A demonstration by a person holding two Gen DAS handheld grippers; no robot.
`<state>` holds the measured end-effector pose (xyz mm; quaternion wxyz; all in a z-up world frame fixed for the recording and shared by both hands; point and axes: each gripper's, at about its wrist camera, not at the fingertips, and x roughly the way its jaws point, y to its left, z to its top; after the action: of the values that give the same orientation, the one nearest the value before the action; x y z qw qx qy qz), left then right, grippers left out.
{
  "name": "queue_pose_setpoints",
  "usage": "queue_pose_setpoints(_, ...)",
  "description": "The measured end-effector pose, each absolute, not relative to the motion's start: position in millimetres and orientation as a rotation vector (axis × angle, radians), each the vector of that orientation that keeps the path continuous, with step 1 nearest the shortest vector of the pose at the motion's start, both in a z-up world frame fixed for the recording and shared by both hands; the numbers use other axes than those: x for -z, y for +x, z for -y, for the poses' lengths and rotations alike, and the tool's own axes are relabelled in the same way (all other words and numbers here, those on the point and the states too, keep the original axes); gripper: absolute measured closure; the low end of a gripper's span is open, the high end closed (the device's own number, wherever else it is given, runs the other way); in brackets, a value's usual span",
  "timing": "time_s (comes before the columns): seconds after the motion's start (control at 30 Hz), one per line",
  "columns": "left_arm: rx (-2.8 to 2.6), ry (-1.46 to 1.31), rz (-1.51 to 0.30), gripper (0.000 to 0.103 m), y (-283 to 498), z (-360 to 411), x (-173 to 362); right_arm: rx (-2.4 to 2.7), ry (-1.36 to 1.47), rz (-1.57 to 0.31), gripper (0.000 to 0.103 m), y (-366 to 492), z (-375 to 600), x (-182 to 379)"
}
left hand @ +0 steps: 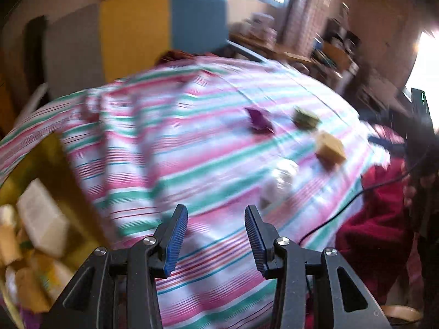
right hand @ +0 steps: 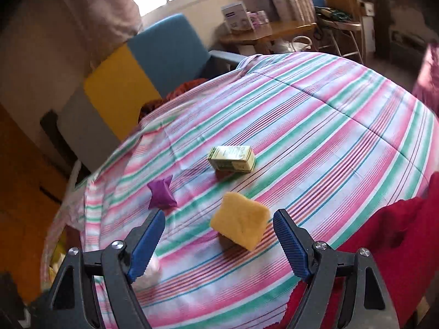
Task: Organize objects
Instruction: 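Move both tools from the tray back to the pile, then grasp the white plastic-wrapped bundle with the left tool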
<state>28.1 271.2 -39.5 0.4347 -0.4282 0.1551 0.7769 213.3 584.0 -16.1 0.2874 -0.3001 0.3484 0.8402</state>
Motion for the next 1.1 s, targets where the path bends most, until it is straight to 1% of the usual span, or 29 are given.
queue_pose_setpoints(0.1, -1.841, -1.072, -0.409, 0.059, 39.4, -298.9, 51.3, -2.266, -0.787, -0.93, 0.018, 212.0, -580.9, 14.8)
queue_pose_setpoints(0.17, -1.788, -1.077, -0.415, 0.059, 43.5, -318.3, 56.9, -2.282, -0.784, -0.927, 0.017, 210.2, -579.2, 14.3)
queue_pose_setpoints(0.3, -1.74, -1.066, -0.439, 0.048, 50.1, -350.5, 63.4, -2.284, -0.769, -0.956, 0.016, 212.9, -578.9, 15.8)
queue_pose_setpoints(0.37, -1.726, -1.058, -0.451, 0.047, 52.1, -363.4, 66.1, -2.279, -0.759, -0.984, 0.016, 215.7, -581.2, 17.3)
queue_pose_setpoints(0.4, -1.73, -1.052, -0.465, 0.044, 52.8, -368.0, 67.7, -2.277, -0.759, -0.997, 0.015, 216.1, -582.3, 18.0)
queue_pose_setpoints(0.57, -1.734, -1.055, -0.555, 0.044, 49.3, -394.6, 83.4, -2.283, -0.764, -1.023, 0.015, 215.7, -584.5, 19.5)
queue_pose_setpoints(0.6, -1.732, -1.071, -0.57, 0.046, 46.9, -398.5, 89.1, -2.283, -0.766, -1.023, 0.015, 215.0, -585.0, 19.6)
queue_pose_setpoints(0.63, -1.73, -1.087, -0.57, 0.051, 43.7, -400.4, 94.2, -2.284, -0.768, -1.025, 0.015, 214.7, -585.1, 19.9)
queue_pose_setpoints(0.67, -1.728, -1.098, -0.563, 0.065, 40.8, -401.8, 97.9, -2.285, -0.77, -1.027, 0.015, 214.6, -585.6, 20.1)
queue_pose_setpoints(0.8, -1.777, -1.071, -0.513, 0.068, 37.5, -394.9, 105.5, -2.281, -0.771, -1.031, 0.015, 215.2, -586.9, 21.0)
queue_pose_setpoints(1.1, -2.008, -0.931, -0.507, 0.068, 48.1, -352.0, 110.7, -2.276, -0.792, -1.017, 0.015, 212.7, -586.8, 21.7)
